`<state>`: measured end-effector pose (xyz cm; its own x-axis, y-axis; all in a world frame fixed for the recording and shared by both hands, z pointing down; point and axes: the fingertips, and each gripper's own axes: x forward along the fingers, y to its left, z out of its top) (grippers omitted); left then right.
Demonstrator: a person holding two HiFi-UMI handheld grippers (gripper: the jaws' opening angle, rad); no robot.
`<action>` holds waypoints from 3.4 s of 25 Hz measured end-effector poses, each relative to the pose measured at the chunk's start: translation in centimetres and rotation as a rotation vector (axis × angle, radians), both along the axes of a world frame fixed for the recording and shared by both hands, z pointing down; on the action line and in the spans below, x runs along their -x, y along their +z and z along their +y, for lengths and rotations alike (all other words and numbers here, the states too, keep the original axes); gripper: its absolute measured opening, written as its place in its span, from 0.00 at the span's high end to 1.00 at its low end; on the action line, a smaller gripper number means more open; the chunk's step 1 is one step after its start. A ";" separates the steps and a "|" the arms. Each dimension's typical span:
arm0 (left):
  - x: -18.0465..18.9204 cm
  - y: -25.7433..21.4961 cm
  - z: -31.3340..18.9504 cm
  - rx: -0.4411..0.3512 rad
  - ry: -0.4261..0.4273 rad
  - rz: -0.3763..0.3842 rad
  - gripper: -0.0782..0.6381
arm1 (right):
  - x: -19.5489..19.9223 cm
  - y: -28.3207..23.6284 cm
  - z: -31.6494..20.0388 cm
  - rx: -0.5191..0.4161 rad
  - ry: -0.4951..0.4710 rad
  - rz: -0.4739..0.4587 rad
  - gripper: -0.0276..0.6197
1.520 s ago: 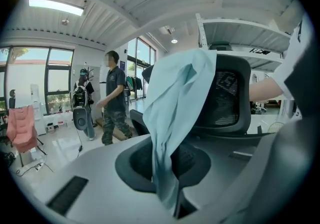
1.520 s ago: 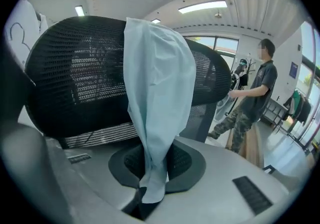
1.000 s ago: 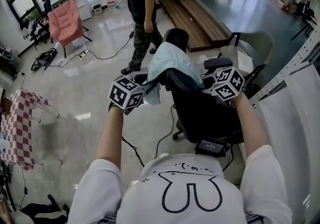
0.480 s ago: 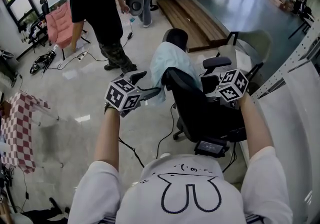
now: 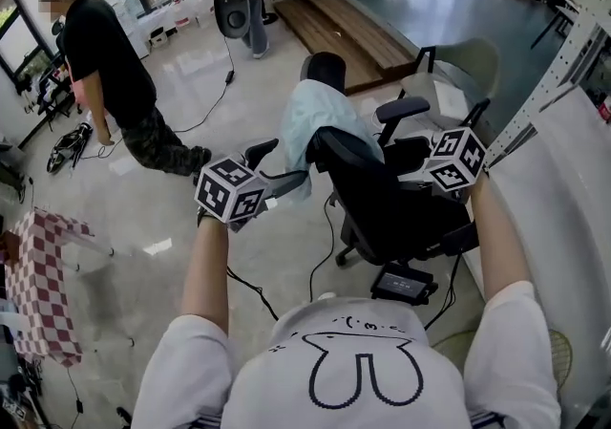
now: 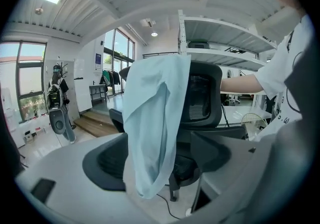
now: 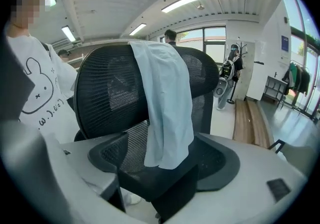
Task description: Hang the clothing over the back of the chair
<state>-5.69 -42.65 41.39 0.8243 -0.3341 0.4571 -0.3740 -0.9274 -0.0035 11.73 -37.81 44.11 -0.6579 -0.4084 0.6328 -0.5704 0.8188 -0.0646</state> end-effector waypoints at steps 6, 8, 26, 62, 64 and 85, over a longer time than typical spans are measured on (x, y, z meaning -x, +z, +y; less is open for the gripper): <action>-0.7 -0.2 1.0 0.007 0.049 0.022 0.34 | -1.2 -1.0 1.7 -0.052 0.077 0.025 0.35; -0.7 -0.5 1.3 0.005 0.045 0.037 0.34 | -1.7 -1.2 2.0 -0.085 0.113 0.054 0.35; -1.9 -2.5 7.2 0.000 -0.054 0.133 0.42 | -1.5 -3.7 6.5 -0.228 0.197 0.038 0.64; -6.0 -7.1 16.5 -0.214 -0.098 0.320 0.86 | 5.7 -9.9 15.3 -0.528 0.429 -0.255 0.97; -6.1 -7.3 16.9 -0.222 -0.099 0.337 0.86 | 5.9 -10.0 15.4 -0.538 0.448 -0.267 0.97; -5.1 -9.5 18.9 -0.298 -0.109 0.438 0.86 | 9.2 -11.2 15.7 -0.665 0.509 -0.250 0.97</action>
